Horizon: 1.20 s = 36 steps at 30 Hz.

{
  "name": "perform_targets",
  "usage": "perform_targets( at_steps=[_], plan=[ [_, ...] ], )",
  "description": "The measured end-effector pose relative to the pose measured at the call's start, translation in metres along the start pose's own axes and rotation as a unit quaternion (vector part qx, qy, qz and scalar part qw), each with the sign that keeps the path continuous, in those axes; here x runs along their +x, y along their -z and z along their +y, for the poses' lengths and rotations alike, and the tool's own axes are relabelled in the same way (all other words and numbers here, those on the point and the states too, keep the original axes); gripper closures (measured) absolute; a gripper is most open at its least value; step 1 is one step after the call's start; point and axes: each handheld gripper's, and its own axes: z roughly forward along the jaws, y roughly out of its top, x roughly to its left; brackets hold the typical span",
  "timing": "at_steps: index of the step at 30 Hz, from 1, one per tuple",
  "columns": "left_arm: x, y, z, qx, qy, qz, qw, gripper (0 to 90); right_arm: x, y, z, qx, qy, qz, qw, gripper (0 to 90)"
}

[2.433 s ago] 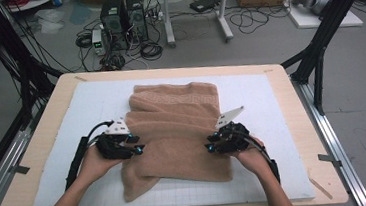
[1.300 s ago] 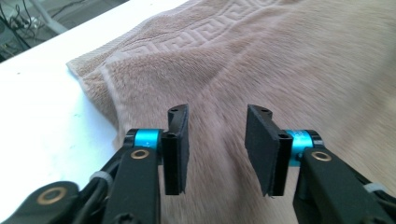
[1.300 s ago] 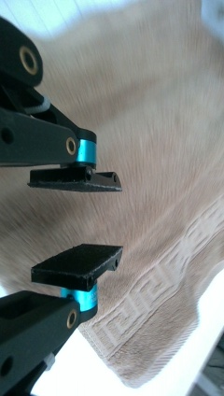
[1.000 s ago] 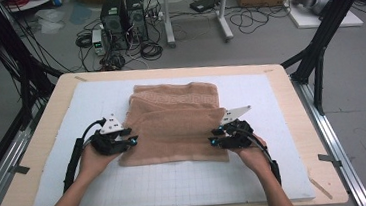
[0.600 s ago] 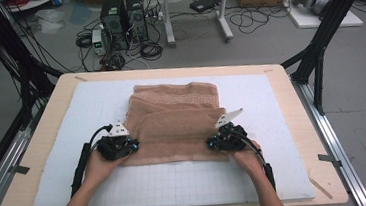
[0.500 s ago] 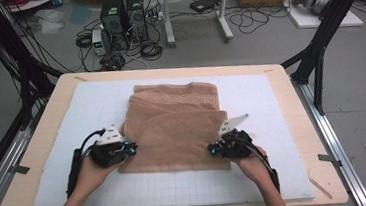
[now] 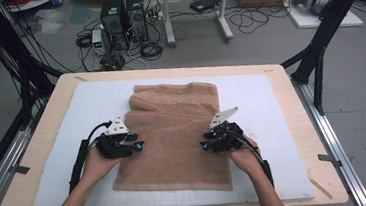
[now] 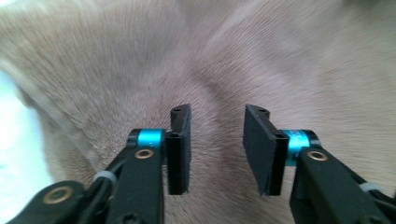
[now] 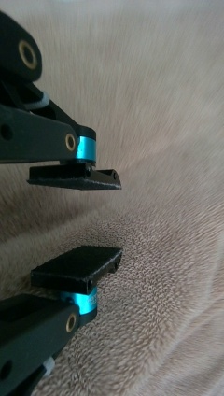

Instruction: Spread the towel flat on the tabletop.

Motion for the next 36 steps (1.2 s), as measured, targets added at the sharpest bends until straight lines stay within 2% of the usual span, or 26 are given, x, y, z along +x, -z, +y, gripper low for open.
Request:
perform_targets(
  at_steps=[1,2,3,6,7,9,10,11,12,13,14,15,16,17,19,22,24,26,28,30,32,33,34,36],
  plan=[
    [0.000,-0.007,-0.003,0.014,0.000,-0.004,0.9999,68.5,0.000,-0.005,-0.002,0.005,0.003,-0.003,1.0000,70.7],
    [0.000,-0.007,-0.006,-0.005,-0.002,-0.002,1.0000,69.7,0.001,-0.007,-0.004,0.005,0.011,-0.015,0.9998,75.0],
    [0.001,-0.007,-0.009,-0.013,-0.001,0.000,0.9999,74.3,0.002,-0.008,-0.005,-0.002,0.017,-0.022,0.9996,77.5],
    [0.001,-0.006,-0.010,-0.018,-0.003,-0.004,0.9998,85.5,-0.002,-0.008,-0.006,-0.009,0.016,-0.012,0.9998,83.9],
    [0.000,-0.005,-0.010,-0.018,-0.004,-0.002,0.9998,86.6,-0.002,-0.007,-0.006,-0.010,0.015,-0.009,0.9998,84.7],
    [-0.001,0.002,-0.010,-0.020,-0.004,-0.012,0.9997,87.0,-0.002,-0.005,-0.006,-0.013,0.011,-0.003,0.9999,85.5],
    [-0.004,0.010,-0.010,-0.030,-0.004,-0.021,0.9993,87.1,-0.001,-0.002,-0.006,-0.015,0.007,0.004,0.9999,86.0],
    [-0.007,0.022,-0.010,-0.045,-0.011,-0.032,0.9984,87.1,0.002,0.005,-0.007,-0.020,0.003,0.023,0.9995,85.9],
    [-0.012,0.036,-0.010,-0.065,-0.013,-0.046,0.9967,87.0,0.008,0.014,-0.006,-0.032,0.003,0.056,0.9979,84.9],
    [-0.015,0.049,-0.009,-0.080,-0.018,-0.054,0.9952,86.3,0.017,0.027,-0.005,-0.051,0.014,0.077,0.9956,81.7],
    [-0.017,0.059,-0.009,-0.101,-0.015,-0.055,0.9933,82.8,0.027,0.039,-0.004,-0.074,0.029,0.082,0.9934,78.4],
    [-0.017,0.065,-0.008,-0.118,-0.011,-0.050,0.9917,74.5,0.032,0.049,-0.002,-0.092,0.037,0.086,0.9914,75.7],
    [-0.016,0.067,-0.006,-0.120,-0.008,-0.046,0.9917,67.4,0.033,0.055,0.001,-0.096,0.040,0.080,0.9913,72.7],
    [-0.014,0.064,-0.004,-0.111,-0.008,-0.039,0.9930,65.1,0.031,0.056,0.004,-0.091,0.044,0.063,0.9929,71.0],
    [-0.012,0.053,-0.003,-0.093,-0.006,-0.029,0.9952,63.8,0.022,0.049,0.008,-0.070,0.038,0.038,0.9961,66.1],
    [-0.007,0.031,-0.003,-0.061,-0.008,-0.019,0.9979,63.7,0.006,0.030,0.006,-0.042,0.014,0.039,0.9983,62.4],
    [-0.006,0.014,-0.004,-0.027,-0.010,-0.011,0.9995,62.3,0.001,0.014,0.003,-0.012,0.003,0.041,0.9991,60.1],
    [-0.005,0.000,-0.009,0.014,-0.010,-0.023,0.9996,61.7,0.002,0.002,-0.001,0.022,0.007,0.037,0.9990,59.9],
    [-0.005,-0.001,-0.015,-0.011,-0.002,-0.021,0.9997,62.7,0.007,-0.003,-0.007,0.007,0.013,0.025,0.9996,61.5],
    [-0.006,0.001,-0.016,-0.013,-0.003,-0.019,0.9997,64.6,0.008,-0.003,-0.009,0.001,0.011,0.018,0.9998,63.7],
    [-0.008,0.001,-0.015,-0.009,-0.013,-0.019,0.9997,72.4,0.009,-0.003,-0.009,0.004,0.024,0.002,0.9997,72.4],
    [-0.009,0.002,-0.014,-0.008,-0.018,-0.022,0.9996,79.2,0.010,-0.003,-0.008,0.009,0.033,-0.004,0.9994,80.1],
    [-0.009,0.003,-0.012,-0.005,-0.024,-0.020,0.9995,83.6,0.009,-0.002,-0.006,0.011,0.038,0.005,0.9992,85.2],
    [-0.007,0.007,-0.010,-0.023,-0.020,-0.009,0.9995,85.4,0.007,0.005,-0.001,0.006,0.033,-0.005,0.9994,86.2]
  ],
)
